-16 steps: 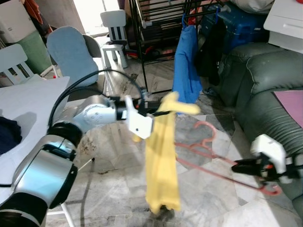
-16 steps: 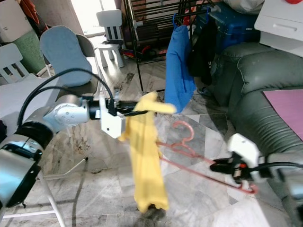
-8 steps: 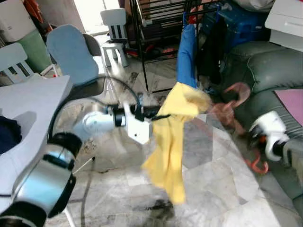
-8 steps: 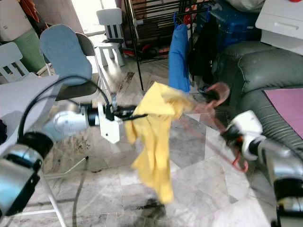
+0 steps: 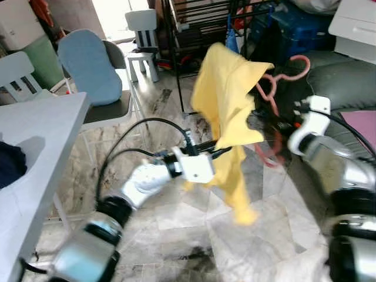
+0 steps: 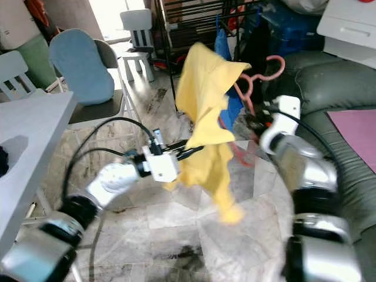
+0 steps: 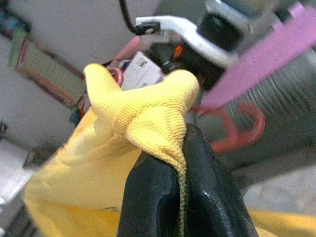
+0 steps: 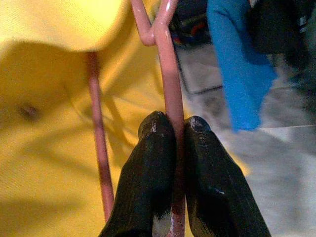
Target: Hang hanger
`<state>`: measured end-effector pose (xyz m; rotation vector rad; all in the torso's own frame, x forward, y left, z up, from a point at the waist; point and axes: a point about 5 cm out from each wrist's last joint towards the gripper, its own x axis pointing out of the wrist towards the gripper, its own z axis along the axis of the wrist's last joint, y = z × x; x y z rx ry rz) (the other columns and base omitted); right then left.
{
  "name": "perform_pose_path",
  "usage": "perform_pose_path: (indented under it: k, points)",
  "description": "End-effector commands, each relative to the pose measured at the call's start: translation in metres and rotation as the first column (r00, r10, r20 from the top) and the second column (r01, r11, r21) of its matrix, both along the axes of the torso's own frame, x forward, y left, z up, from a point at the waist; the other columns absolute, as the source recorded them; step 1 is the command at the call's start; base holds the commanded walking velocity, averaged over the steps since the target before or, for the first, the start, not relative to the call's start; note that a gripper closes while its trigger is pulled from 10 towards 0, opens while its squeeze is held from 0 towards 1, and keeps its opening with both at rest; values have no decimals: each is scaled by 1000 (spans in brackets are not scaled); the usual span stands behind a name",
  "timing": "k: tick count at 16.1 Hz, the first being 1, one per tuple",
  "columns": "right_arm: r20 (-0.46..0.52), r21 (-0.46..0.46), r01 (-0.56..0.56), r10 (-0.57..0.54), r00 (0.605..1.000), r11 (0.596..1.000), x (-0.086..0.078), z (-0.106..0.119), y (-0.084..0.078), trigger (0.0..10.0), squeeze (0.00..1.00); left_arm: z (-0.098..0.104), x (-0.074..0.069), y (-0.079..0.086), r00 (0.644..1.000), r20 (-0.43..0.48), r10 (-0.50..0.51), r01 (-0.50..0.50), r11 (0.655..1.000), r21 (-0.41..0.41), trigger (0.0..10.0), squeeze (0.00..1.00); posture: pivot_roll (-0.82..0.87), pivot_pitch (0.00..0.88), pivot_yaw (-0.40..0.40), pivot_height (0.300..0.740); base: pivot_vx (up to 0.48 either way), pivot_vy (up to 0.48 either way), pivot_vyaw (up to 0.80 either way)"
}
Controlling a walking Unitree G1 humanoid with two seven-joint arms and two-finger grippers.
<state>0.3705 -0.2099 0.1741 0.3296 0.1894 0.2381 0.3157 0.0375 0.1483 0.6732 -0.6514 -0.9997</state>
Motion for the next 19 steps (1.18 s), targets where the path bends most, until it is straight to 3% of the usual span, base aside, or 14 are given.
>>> perform_pose_path:
  k: [1,3,4,5,8,11,12,15,19]
  points:
    - [61,74,9,-14,998,997,3,19,10,10000,0,-2,-3,-5,1000,-21,-4,4,1000,-7,10000,0,-222,0,85,740,0,0,0]
    - [65,251,-24,8,998,968,0,25,43,10000,0,-28,-16,-16,989,-142,-30,37,998,47,10000,0,-232,0,83,740,0,0,0]
    - [72,266,-28,9,997,964,-1,26,47,10000,0,-35,-17,-15,980,-198,-11,21,999,50,10000,0,-233,0,82,740,0,0,0]
    - [117,196,-41,18,993,980,-2,30,52,10000,0,-45,-18,-15,961,-276,12,3,999,53,10000,0,-233,0,81,740,0,0,0]
    - [246,43,46,-55,968,998,-1,47,49,10000,0,-52,-20,-20,938,-345,37,-20,998,53,10000,0,-233,0,74,740,0,0,0]
    - [335,-145,17,33,942,989,-5,58,58,10000,0,-59,-22,-23,906,-418,58,-35,997,63,10000,0,-238,0,70,740,0,0,0]
    - [340,-164,5,52,939,986,-7,56,60,10000,0,-61,-21,-22,892,-447,71,-50,997,57,10000,1000,-238,0,70,740,0,0,0]
    - [328,-171,-63,118,937,983,-14,44,64,10000,0,-66,-22,-19,861,-502,86,-72,996,47,10000,1000,-240,0,73,740,0,0,0]
    - [324,-215,-98,165,931,972,-21,31,60,10000,0,-65,-23,-7,812,-578,86,-134,990,-41,10000,1000,-237,0,75,740,0,0,0]
